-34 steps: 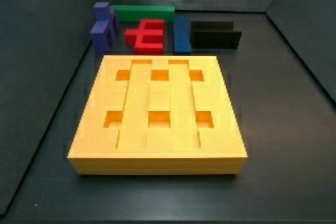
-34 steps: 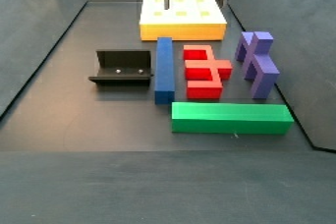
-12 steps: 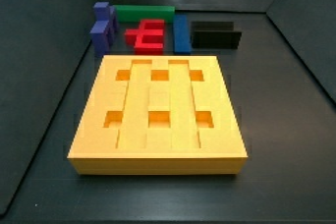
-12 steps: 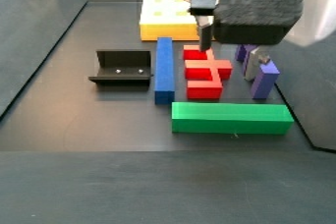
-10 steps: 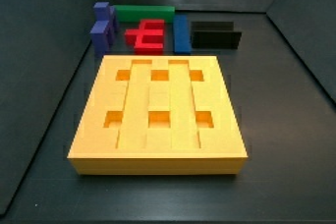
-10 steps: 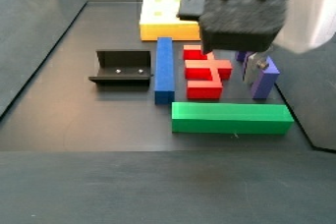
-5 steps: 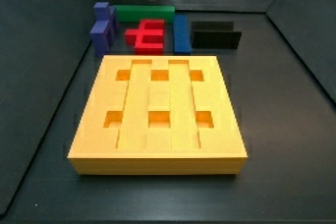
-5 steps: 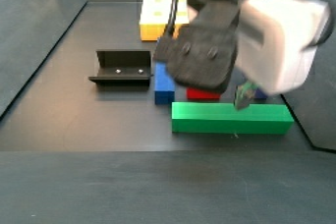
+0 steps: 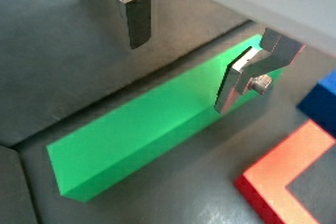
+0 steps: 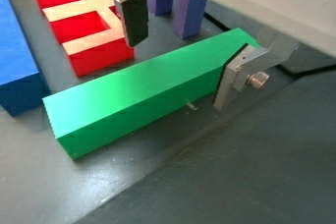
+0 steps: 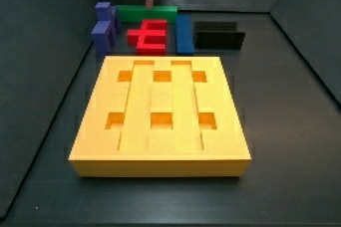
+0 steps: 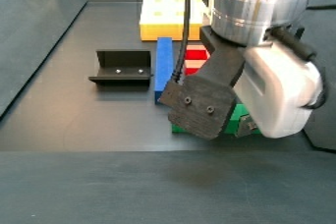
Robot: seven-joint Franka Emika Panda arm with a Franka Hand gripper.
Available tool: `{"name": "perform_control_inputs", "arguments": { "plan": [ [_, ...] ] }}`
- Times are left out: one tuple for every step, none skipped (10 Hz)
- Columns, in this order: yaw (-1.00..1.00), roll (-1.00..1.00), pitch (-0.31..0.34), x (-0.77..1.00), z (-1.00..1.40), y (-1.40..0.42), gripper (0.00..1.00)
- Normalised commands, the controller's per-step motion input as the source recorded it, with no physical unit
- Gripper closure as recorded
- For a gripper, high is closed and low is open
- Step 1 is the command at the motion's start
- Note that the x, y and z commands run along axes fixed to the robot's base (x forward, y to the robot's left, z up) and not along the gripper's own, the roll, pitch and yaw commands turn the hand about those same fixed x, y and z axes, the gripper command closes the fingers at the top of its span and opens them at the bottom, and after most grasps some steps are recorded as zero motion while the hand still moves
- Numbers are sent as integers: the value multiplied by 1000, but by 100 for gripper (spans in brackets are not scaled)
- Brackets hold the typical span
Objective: Pick up the green object. Move up. Move to above the board. Insert the green object.
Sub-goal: Pick up the green object.
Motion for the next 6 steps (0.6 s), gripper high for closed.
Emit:
{"name": "perform_control_inputs", "arguments": {
  "plan": [
    [-191,234,0,0,-77,-246,0],
    [-223,263,36,0,-189,-94,0],
    [-311,241,41,-20,-197,0,0],
    [-366,256,0,-114,-114,0,0],
    [-369,330,0,0,-97,-106,0],
    [-380,189,0,-6,-146,0,0]
  ]
}}
